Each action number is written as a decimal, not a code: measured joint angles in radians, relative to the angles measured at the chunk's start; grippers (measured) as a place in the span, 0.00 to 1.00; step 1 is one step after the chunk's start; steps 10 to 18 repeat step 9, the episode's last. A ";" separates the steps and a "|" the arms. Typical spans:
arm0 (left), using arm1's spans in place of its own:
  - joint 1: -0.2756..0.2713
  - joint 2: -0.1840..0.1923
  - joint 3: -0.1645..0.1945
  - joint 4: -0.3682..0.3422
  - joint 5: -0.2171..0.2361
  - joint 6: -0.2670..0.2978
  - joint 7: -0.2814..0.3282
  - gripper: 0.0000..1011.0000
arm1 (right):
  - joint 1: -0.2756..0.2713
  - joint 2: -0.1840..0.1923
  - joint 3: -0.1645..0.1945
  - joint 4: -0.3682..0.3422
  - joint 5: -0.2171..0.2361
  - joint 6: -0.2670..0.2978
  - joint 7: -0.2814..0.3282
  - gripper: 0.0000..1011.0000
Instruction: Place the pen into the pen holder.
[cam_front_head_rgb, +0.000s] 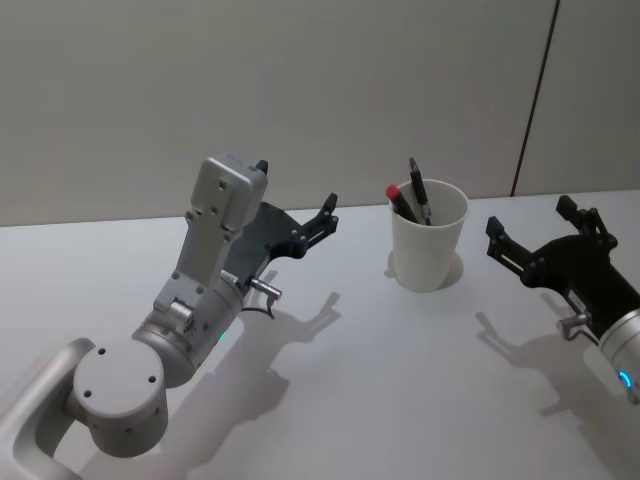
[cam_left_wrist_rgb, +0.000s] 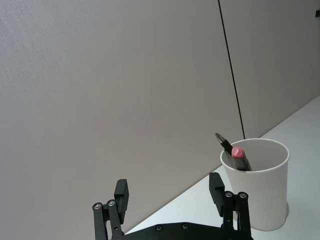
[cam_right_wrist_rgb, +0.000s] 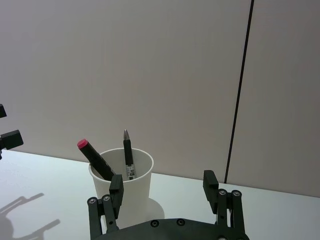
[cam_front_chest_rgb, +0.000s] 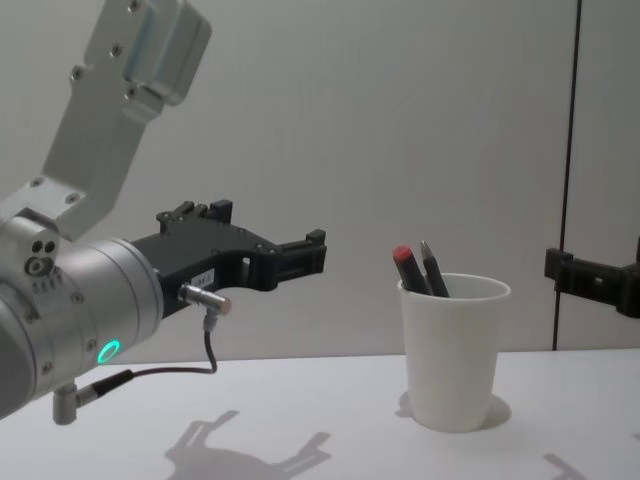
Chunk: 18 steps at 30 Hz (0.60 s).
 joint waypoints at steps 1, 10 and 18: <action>0.000 0.000 0.000 0.000 0.000 0.000 0.000 0.99 | 0.000 0.000 0.000 0.000 0.000 0.000 0.000 0.99; 0.000 0.000 0.000 0.000 0.000 0.000 0.000 0.99 | 0.000 0.000 0.000 0.000 0.000 -0.001 0.000 0.99; 0.000 0.000 0.000 0.000 0.000 0.000 0.000 0.99 | 0.000 0.000 0.000 0.000 0.000 -0.001 0.000 0.99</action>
